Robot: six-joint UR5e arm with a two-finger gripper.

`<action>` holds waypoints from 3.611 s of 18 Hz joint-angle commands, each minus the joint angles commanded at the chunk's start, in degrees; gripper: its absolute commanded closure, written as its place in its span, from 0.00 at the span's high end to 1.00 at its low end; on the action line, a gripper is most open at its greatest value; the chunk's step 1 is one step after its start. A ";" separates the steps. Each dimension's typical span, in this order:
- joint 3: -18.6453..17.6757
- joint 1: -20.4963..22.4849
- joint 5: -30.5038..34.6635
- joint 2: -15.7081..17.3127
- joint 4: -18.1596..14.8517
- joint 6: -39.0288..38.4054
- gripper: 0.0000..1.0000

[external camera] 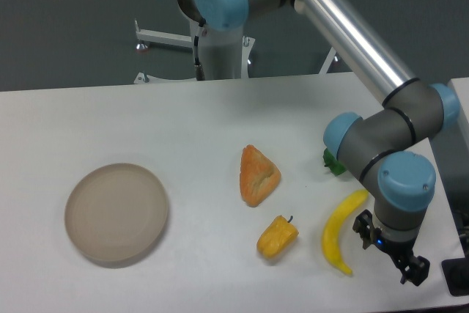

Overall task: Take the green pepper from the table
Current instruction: 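Raise the gripper from beside the banana and move it above the green pepper, then lower the open gripper around the green pepper, then close the gripper on the green pepper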

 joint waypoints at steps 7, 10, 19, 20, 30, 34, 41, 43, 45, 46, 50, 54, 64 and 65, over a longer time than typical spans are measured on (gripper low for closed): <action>-9.84 1.58 -0.09 8.52 -4.75 0.53 1.00; -16.34 2.90 -1.75 12.48 -5.28 0.62 1.00; -30.77 8.43 -2.81 18.73 -5.02 9.13 1.00; -31.30 8.79 -2.81 18.91 -5.02 9.58 1.00; -35.43 10.28 -2.81 19.70 -4.05 10.46 1.00; -37.71 10.20 -2.81 20.05 -2.03 10.37 1.00; -39.47 10.20 -2.81 20.49 -1.59 10.20 1.00; -40.18 10.20 -2.90 20.84 -1.50 9.94 1.00; -41.05 10.20 -3.16 20.84 -0.19 9.76 1.00; -41.67 10.20 -3.60 20.84 0.78 9.76 1.00; -43.16 10.11 -4.13 20.93 2.54 9.58 1.00; -43.96 10.02 -4.04 20.84 3.77 9.58 1.00; -43.43 9.93 -3.96 20.84 3.77 9.76 0.43; -43.17 9.93 -3.87 20.84 3.60 9.76 0.43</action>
